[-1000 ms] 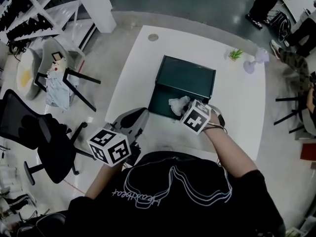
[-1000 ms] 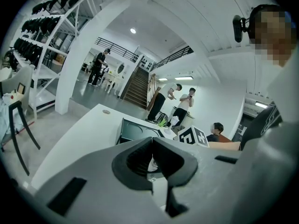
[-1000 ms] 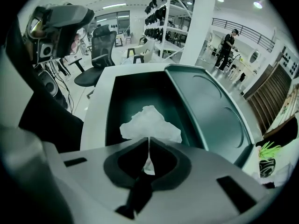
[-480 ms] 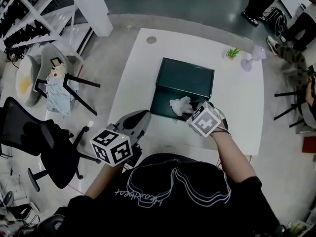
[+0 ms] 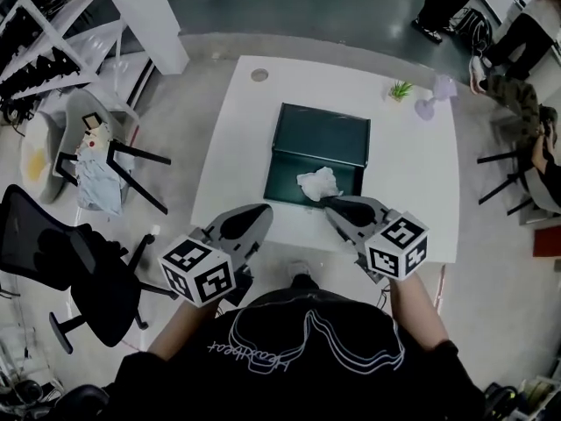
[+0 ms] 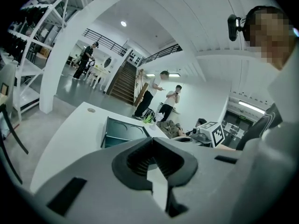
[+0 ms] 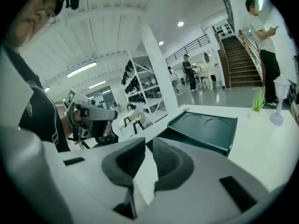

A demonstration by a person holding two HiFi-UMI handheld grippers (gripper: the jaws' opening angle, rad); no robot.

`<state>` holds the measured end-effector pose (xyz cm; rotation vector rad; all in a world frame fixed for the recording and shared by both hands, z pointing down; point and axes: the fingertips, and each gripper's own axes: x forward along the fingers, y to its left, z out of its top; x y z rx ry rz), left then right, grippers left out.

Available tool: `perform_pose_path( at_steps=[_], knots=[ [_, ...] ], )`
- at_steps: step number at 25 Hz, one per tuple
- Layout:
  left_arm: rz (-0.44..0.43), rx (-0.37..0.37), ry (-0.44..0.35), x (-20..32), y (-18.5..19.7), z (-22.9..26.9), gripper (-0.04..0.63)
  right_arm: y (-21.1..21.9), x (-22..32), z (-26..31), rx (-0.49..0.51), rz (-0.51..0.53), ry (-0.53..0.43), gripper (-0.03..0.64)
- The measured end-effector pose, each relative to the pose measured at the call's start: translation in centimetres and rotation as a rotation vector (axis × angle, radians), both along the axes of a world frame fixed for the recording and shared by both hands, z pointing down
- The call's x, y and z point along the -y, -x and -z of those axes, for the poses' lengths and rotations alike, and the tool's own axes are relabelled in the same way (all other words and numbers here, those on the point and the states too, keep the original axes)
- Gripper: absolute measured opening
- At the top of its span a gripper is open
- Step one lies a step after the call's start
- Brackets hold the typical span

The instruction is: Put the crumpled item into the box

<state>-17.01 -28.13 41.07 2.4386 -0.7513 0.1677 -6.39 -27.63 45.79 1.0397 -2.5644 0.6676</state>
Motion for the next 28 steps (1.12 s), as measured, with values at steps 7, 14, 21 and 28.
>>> perform_pose_path(
  at_steps=[7, 14, 21, 28],
  knots=[
    [-0.070, -0.047, -0.049, -2.9, -0.2, 2.5, 0.006, 1.6, -4.3, 5.8, 0.166, -0.031, -0.145, 0.003],
    [-0.123, -0.083, -0.093, -5.9, -0.2, 4.4, 0.006, 2.4, -7.7, 9.6, 0.300, -0.056, -0.243, 0.003],
    [-0.172, -0.104, -0.120, -8.2, -1.0, 5.8, 0.006, 2.6, -10.6, 10.4, 0.280, -0.065, -0.291, 0.003],
    [-0.195, -0.090, -0.127, -9.1, -1.7, 5.8, 0.006, 2.3, -11.4, 10.2, 0.261, -0.066, -0.305, 0.003]
  ],
)
